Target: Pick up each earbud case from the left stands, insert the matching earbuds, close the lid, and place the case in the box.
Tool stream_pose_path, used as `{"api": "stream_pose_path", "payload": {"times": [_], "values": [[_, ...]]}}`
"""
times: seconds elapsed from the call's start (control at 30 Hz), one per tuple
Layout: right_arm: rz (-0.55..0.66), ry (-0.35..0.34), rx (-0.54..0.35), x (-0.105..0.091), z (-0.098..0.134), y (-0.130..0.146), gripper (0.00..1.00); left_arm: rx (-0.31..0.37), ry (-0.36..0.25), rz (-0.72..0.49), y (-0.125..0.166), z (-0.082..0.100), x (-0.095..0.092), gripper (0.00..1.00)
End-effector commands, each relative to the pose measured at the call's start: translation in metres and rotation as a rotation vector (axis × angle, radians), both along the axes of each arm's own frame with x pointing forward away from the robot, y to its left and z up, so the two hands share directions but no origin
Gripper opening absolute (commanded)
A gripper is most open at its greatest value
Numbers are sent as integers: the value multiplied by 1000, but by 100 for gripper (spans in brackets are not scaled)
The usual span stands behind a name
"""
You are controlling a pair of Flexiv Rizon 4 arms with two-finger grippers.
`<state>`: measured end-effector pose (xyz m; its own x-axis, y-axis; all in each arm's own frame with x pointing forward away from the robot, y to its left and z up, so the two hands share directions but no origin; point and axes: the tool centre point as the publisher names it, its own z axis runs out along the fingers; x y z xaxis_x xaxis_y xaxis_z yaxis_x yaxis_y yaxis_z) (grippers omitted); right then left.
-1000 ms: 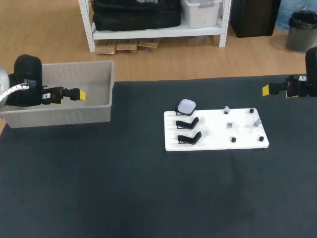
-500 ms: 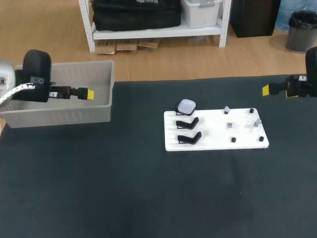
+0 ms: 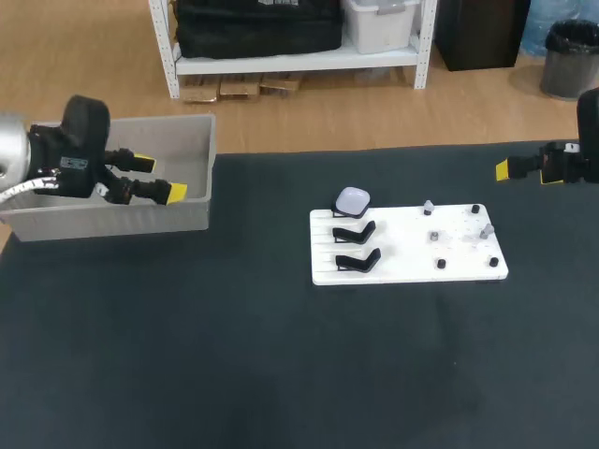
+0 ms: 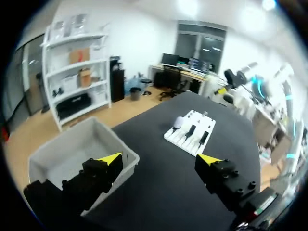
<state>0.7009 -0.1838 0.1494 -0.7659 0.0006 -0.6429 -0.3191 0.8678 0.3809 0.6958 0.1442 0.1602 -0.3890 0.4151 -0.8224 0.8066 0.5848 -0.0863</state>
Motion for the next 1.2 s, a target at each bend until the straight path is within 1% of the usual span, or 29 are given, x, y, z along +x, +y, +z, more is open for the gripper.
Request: {"api": "stream_pose_path", "payload": {"times": [0.03, 0.23, 0.3, 0.43, 0.47, 0.57, 0.67, 0.7, 0.77, 0.8, 0.87, 1.03, 1.2], "values": [[1, 0, 0, 0, 0, 0, 100, -198, -192, -428, 7, -2, 0, 100], [1, 0, 0, 0, 0, 0, 100, -198, -192, -428, 7, -2, 0, 100], [1, 0, 0, 0, 0, 0, 100, -196, -178, -399, -10, -3, -2, 100], [1, 0, 0, 0, 0, 0, 100, -107, -158, -324, -44, -4, -3, 100], [1, 0, 0, 0, 0, 0, 100, -98, -155, -309, -52, -4, -3, 100], [1, 0, 0, 0, 0, 0, 100, -35, -138, -293, -73, -9, -1, 100], [1, 0, 0, 0, 0, 0, 100, 16, -133, -315, -95, -19, 3, 100], [1, 0, 0, 0, 0, 0, 100, 9, -134, -316, -101, -22, 5, 100], [1, 0, 0, 0, 0, 0, 100, 20, -143, -336, -113, -29, 8, 100], [1, 0, 0, 0, 0, 0, 100, 15, -146, -350, -118, -33, 10, 100], [1, 0, 0, 0, 0, 0, 100, 14, -144, -370, -131, -41, 14, 100], [1, 0, 0, 0, 0, 0, 100, 37, -145, -404, -168, -67, 26, 100], [1, 0, 0, 0, 0, 0, 100, 37, -145, -404, -168, -67, 26, 100]]}}
